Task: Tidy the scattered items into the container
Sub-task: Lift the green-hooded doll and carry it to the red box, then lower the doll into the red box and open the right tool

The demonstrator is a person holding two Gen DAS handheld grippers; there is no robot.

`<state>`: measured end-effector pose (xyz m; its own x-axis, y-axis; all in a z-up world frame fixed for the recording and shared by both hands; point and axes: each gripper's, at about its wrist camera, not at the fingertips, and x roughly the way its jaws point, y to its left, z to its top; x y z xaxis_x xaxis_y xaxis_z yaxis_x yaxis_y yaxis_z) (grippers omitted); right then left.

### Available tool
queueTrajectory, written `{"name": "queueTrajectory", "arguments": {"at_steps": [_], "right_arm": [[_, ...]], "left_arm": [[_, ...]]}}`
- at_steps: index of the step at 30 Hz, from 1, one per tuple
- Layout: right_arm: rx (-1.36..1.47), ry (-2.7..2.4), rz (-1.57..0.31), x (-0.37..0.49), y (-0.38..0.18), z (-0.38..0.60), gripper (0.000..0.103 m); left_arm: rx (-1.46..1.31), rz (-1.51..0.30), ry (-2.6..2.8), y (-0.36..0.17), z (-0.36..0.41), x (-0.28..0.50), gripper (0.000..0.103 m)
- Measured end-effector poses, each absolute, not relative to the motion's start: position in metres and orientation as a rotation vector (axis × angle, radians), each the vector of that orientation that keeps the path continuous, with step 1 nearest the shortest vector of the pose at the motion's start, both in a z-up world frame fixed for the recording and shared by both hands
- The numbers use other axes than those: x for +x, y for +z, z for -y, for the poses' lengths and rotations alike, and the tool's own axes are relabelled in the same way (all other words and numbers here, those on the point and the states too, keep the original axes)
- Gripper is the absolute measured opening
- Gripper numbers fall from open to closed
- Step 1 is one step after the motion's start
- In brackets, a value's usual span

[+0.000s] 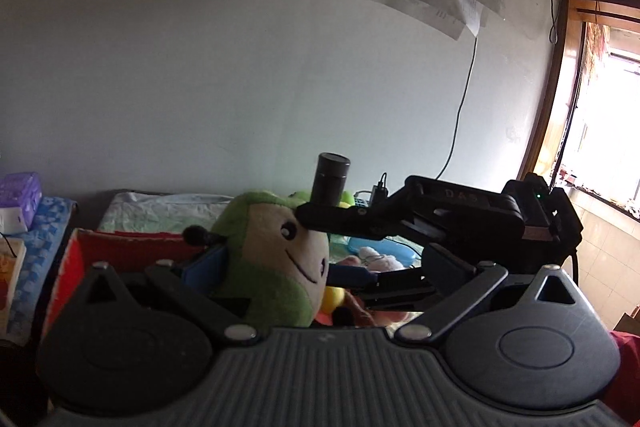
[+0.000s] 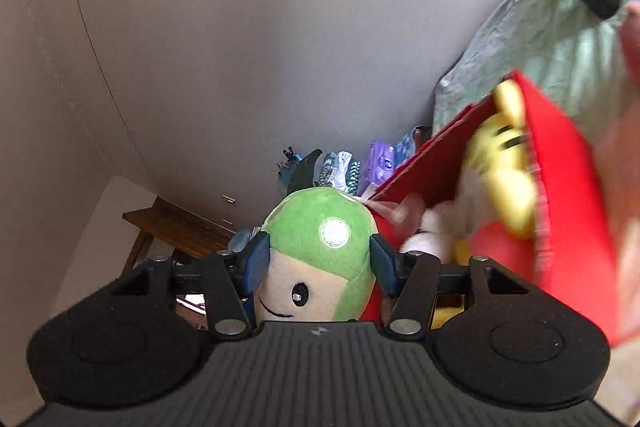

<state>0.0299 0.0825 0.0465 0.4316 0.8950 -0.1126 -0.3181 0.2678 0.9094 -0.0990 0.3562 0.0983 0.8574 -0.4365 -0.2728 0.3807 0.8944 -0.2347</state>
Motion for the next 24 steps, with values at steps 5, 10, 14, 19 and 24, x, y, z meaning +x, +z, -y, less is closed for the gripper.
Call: {"name": "queueTrajectory", "arguments": {"at_steps": [5, 10, 14, 19, 24], "right_arm": [[0.967, 0.911, -0.714, 0.035, 0.048, -0.115, 0.057], [0.904, 0.883, -0.711, 0.043, 0.051, -0.134, 0.057], [0.871, 0.867, -0.741, 0.055, 0.045, -0.150, 0.057], [0.834, 0.855, -0.792, 0.070, 0.035, -0.168, 0.057], [0.801, 0.833, -0.825, 0.081, 0.026, -0.185, 0.057]], "left_arm": [[-0.160, -0.326, -0.444, 0.098, -0.382, -0.088, 0.101], [-0.164, -0.357, -0.442, 0.088, -0.400, -0.071, 0.101], [-0.194, -0.387, -0.422, 0.078, -0.414, -0.060, 0.101], [-0.211, -0.428, -0.379, 0.063, -0.426, -0.048, 0.101], [-0.227, -0.476, -0.333, 0.051, -0.437, -0.034, 0.101]]}}
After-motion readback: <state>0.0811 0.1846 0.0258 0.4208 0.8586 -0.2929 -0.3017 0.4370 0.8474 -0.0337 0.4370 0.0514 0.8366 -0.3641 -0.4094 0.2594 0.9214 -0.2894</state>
